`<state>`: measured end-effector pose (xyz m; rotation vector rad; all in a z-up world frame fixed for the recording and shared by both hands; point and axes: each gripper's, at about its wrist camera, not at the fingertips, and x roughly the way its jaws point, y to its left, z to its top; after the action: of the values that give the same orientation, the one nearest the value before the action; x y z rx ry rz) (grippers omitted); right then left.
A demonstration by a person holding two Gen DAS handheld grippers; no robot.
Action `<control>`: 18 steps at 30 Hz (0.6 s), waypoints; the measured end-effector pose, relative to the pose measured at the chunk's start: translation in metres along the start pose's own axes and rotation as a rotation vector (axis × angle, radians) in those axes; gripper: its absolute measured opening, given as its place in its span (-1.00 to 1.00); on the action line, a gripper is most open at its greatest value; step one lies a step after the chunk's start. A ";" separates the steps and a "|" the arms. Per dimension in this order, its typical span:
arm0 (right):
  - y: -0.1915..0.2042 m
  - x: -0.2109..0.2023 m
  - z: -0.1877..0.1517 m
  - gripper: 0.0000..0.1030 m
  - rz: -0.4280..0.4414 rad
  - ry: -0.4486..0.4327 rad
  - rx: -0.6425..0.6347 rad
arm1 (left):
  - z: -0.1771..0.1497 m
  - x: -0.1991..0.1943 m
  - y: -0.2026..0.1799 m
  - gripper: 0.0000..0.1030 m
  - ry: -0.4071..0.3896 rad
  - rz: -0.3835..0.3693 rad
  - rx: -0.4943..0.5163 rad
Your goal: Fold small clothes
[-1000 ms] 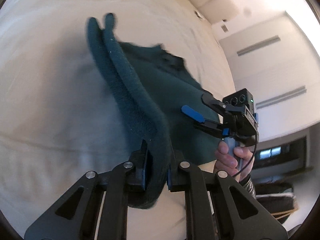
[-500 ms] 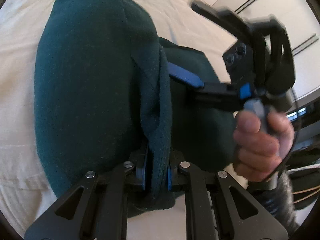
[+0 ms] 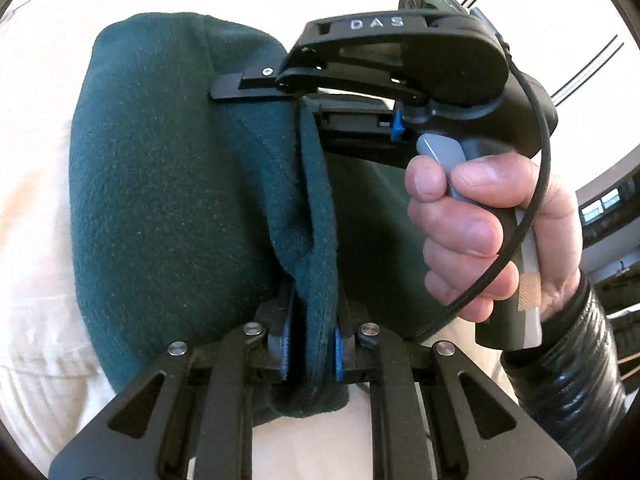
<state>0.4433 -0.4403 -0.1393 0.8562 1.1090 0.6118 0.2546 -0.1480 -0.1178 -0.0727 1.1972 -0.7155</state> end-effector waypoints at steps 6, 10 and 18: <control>-0.014 -0.046 0.007 -0.72 -0.048 -0.023 -0.008 | 0.002 0.000 -0.026 -0.76 -0.003 -0.062 0.041; -0.038 -0.081 0.010 -0.72 -0.069 -0.053 0.033 | 0.009 0.011 -0.054 -0.75 -0.007 -0.087 0.093; -0.093 -0.103 -0.004 -0.58 -0.022 -0.093 0.155 | -0.019 0.002 -0.047 0.22 0.029 -0.159 0.091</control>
<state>0.4056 -0.5712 -0.1656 0.9944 1.0903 0.4671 0.2168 -0.1797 -0.1070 -0.0831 1.1939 -0.9123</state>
